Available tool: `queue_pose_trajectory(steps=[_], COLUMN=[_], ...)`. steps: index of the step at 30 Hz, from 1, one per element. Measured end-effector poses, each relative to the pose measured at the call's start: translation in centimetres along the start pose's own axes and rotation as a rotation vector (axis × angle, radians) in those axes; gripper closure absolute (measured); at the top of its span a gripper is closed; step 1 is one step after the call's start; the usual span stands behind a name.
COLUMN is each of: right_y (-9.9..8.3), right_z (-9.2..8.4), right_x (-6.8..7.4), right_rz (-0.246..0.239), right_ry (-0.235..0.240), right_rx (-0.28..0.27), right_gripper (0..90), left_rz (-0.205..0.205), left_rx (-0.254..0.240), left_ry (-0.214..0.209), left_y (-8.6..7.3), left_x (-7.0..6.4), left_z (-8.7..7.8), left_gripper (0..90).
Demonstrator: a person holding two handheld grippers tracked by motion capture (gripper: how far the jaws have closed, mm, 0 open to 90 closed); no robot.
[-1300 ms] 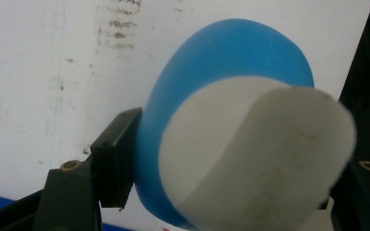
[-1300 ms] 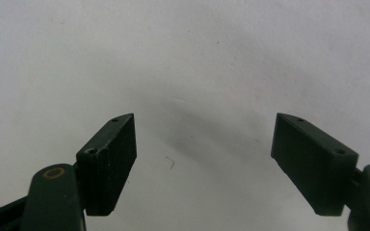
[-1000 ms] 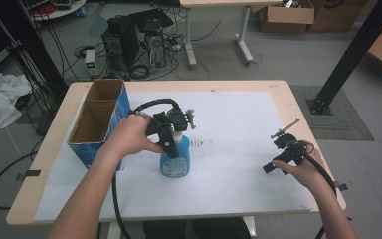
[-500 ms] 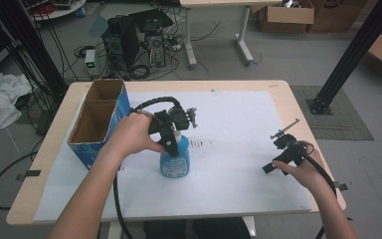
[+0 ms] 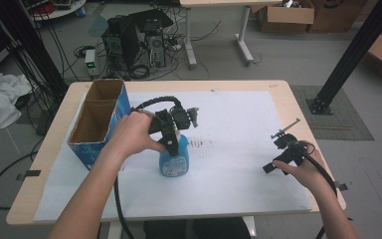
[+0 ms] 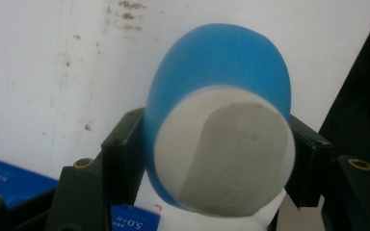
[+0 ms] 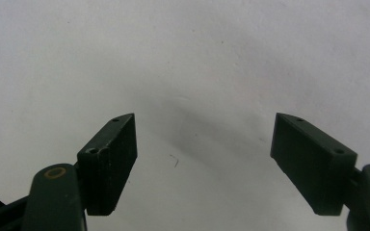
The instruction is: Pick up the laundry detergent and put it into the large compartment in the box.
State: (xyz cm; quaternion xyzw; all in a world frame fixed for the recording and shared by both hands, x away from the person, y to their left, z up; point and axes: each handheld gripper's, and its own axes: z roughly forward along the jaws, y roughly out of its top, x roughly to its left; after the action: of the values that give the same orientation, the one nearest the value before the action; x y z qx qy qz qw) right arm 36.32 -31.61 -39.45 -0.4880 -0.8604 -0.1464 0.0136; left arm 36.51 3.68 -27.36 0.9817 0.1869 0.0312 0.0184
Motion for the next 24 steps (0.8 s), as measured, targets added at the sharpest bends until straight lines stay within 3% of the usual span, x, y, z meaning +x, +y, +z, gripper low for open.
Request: queue_pose_trajectory(steps=[6, 11, 24], right_y=[0.0, 0.1, 0.4], right_z=[-0.1, -0.2, -0.6], right_x=[0.0, 0.1, 0.3], right_rz=[-0.002, -0.002, -0.006], right_ry=[0.001, 0.002, -0.002], right_rx=[-0.003, -0.005, -0.008], right_gripper=[24.5, 24.5, 24.7], left_rz=[-0.128, -0.201, -0.440], left_rx=[-0.008, -0.017, -0.023], left_ry=[-0.004, 0.008, 0.016], left_y=[-0.1, -0.4, -1.8], left_x=[0.7, 1.1, 2.5], left_z=[-1.4, -2.6, -6.6], left_gripper=[36.9, 37.0, 37.1])
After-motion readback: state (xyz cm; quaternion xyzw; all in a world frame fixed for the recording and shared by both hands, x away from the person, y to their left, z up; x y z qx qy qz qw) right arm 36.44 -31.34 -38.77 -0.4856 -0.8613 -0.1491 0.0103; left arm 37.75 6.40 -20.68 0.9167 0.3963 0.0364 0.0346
